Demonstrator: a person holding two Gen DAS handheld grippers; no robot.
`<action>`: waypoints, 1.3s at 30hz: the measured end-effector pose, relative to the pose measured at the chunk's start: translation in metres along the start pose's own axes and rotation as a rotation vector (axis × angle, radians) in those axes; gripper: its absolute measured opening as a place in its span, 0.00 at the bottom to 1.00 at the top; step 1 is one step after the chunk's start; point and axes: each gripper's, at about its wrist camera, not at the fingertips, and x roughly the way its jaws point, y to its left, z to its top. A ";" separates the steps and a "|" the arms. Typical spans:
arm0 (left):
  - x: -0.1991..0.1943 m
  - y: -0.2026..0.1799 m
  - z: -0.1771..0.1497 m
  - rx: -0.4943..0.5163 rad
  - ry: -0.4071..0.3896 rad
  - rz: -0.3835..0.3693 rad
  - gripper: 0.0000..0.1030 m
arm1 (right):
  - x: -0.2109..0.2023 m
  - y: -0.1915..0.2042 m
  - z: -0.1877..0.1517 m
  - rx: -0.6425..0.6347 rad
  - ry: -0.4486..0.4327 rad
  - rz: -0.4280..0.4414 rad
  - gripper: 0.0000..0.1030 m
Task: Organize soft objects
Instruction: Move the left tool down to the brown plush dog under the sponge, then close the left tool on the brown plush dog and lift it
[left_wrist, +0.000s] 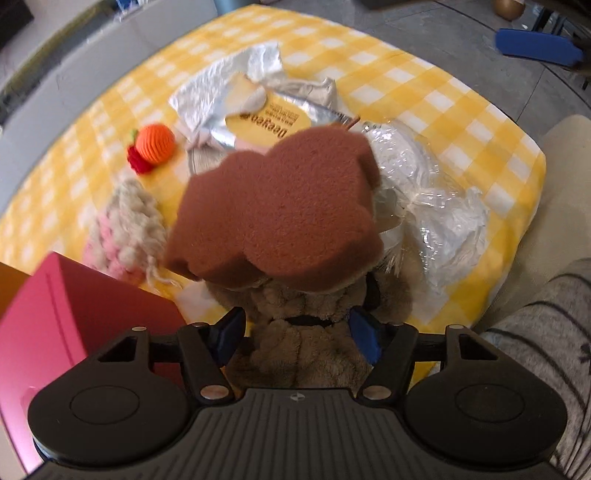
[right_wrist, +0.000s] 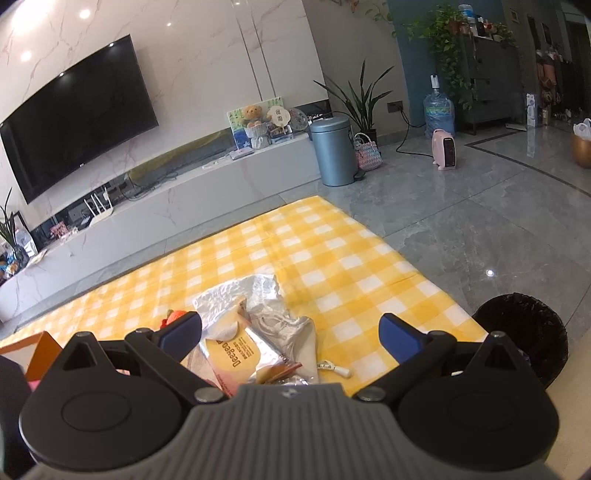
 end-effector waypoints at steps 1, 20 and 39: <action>0.002 0.002 0.001 -0.009 0.004 -0.009 0.71 | 0.000 -0.001 0.000 0.003 -0.001 0.000 0.97; -0.041 -0.005 -0.026 0.035 -0.058 -0.060 0.47 | 0.003 0.000 -0.001 -0.014 0.019 -0.009 0.97; -0.054 0.011 -0.048 -0.080 -0.068 -0.183 0.32 | 0.009 0.003 -0.003 -0.035 0.038 -0.010 0.97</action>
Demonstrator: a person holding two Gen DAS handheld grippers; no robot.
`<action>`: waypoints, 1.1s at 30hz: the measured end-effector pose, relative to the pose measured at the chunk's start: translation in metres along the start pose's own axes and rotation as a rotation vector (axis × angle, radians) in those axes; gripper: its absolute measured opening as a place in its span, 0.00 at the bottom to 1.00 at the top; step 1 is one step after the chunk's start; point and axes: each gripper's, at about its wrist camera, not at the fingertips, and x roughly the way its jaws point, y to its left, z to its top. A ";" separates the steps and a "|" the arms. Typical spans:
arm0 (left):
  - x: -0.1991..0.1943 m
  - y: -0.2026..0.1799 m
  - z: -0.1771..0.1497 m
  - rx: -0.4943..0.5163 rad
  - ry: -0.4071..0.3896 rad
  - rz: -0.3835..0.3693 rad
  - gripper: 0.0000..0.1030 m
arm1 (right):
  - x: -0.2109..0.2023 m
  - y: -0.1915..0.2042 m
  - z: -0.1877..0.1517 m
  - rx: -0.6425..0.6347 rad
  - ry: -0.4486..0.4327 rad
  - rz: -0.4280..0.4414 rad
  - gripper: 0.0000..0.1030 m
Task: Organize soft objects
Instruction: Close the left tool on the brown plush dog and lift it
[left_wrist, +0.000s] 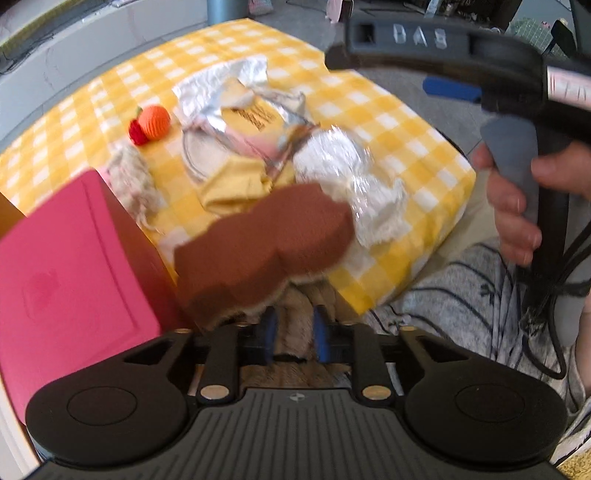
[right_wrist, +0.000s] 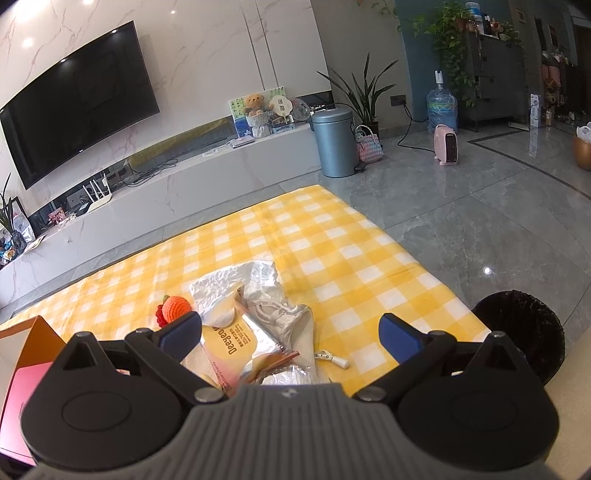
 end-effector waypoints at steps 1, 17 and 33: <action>0.002 -0.002 -0.002 0.004 -0.001 0.017 0.39 | 0.000 0.000 0.000 0.001 0.000 -0.001 0.97; 0.045 -0.013 -0.025 0.079 0.063 0.142 0.62 | 0.001 -0.001 -0.001 0.009 0.007 0.001 0.97; -0.039 -0.009 -0.023 0.061 -0.127 0.043 0.51 | 0.003 -0.002 -0.003 0.000 0.020 -0.005 0.97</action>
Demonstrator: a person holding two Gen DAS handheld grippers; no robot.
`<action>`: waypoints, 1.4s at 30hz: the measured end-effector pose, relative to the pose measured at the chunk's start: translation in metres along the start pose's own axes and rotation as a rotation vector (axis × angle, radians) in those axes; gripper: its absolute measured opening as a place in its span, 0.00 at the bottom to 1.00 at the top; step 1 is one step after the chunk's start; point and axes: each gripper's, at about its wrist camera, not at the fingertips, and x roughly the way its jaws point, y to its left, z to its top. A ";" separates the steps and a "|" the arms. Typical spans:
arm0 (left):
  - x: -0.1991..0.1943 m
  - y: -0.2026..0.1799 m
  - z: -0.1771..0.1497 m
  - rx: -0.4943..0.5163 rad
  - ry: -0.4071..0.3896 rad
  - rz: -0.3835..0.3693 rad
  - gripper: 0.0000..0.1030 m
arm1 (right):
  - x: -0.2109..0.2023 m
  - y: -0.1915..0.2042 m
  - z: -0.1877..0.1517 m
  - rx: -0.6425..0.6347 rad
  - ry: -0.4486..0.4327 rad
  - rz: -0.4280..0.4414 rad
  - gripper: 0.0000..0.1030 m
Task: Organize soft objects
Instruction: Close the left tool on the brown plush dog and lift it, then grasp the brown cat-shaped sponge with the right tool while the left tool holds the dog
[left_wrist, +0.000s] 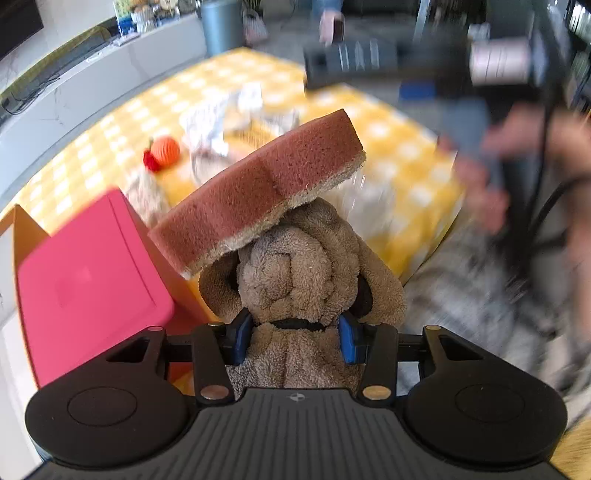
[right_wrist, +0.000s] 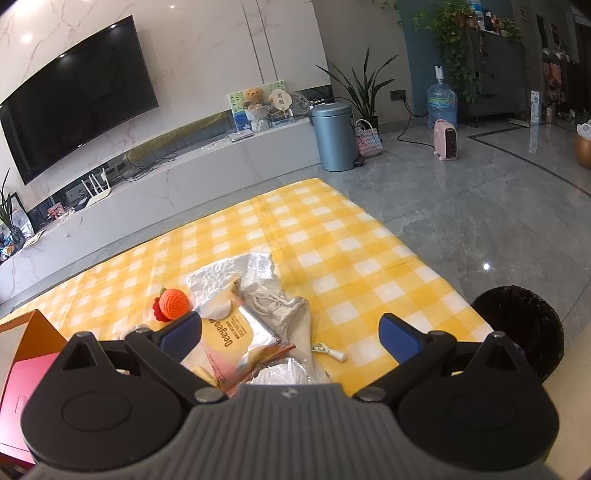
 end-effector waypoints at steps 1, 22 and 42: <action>-0.008 0.006 0.004 -0.027 -0.030 -0.019 0.51 | 0.000 -0.001 0.000 0.001 0.000 -0.001 0.97; -0.032 0.059 -0.011 -0.277 -0.104 -0.203 0.51 | 0.004 0.003 -0.003 -0.043 0.038 0.035 0.97; -0.105 0.101 -0.038 -0.438 -0.418 -0.025 0.51 | -0.008 0.074 -0.053 -0.447 0.237 0.225 0.97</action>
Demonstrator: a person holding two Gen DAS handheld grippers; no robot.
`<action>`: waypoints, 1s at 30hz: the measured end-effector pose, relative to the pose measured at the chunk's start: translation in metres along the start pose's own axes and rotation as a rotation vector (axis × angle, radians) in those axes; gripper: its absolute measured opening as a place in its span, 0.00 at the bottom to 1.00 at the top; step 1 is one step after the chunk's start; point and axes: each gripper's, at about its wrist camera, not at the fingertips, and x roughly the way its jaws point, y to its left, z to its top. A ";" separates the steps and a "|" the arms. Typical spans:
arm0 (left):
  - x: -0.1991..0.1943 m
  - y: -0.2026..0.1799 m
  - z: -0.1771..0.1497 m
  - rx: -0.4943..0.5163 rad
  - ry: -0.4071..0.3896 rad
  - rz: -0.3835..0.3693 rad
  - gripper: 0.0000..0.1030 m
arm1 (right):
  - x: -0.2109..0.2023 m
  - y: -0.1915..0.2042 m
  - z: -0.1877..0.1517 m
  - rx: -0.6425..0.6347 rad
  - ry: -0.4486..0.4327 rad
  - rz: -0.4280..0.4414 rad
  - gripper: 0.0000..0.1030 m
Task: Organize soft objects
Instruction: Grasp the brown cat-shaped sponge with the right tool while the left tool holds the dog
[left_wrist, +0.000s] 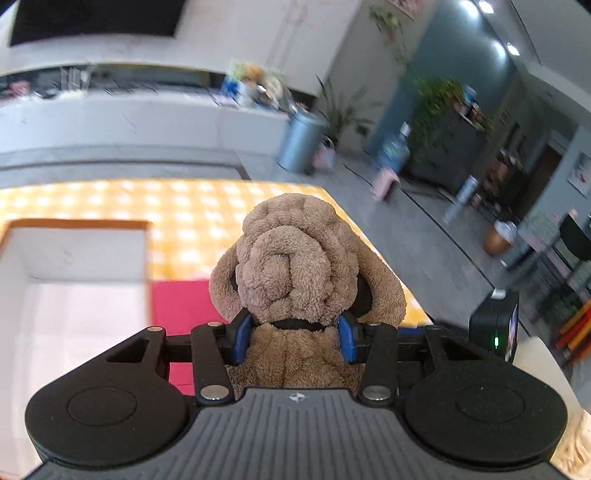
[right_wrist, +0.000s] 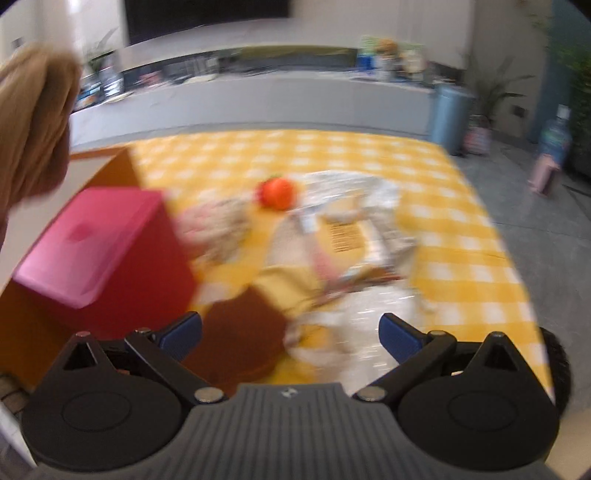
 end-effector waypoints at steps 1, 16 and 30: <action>-0.006 0.004 -0.001 -0.006 -0.016 0.014 0.51 | 0.005 0.006 -0.001 -0.001 0.028 0.044 0.97; -0.020 0.048 -0.013 -0.088 -0.098 -0.037 0.51 | 0.051 0.056 -0.009 0.065 0.174 -0.171 0.97; -0.019 0.057 -0.019 -0.090 -0.078 -0.064 0.51 | 0.048 0.060 -0.020 0.054 0.148 -0.122 0.79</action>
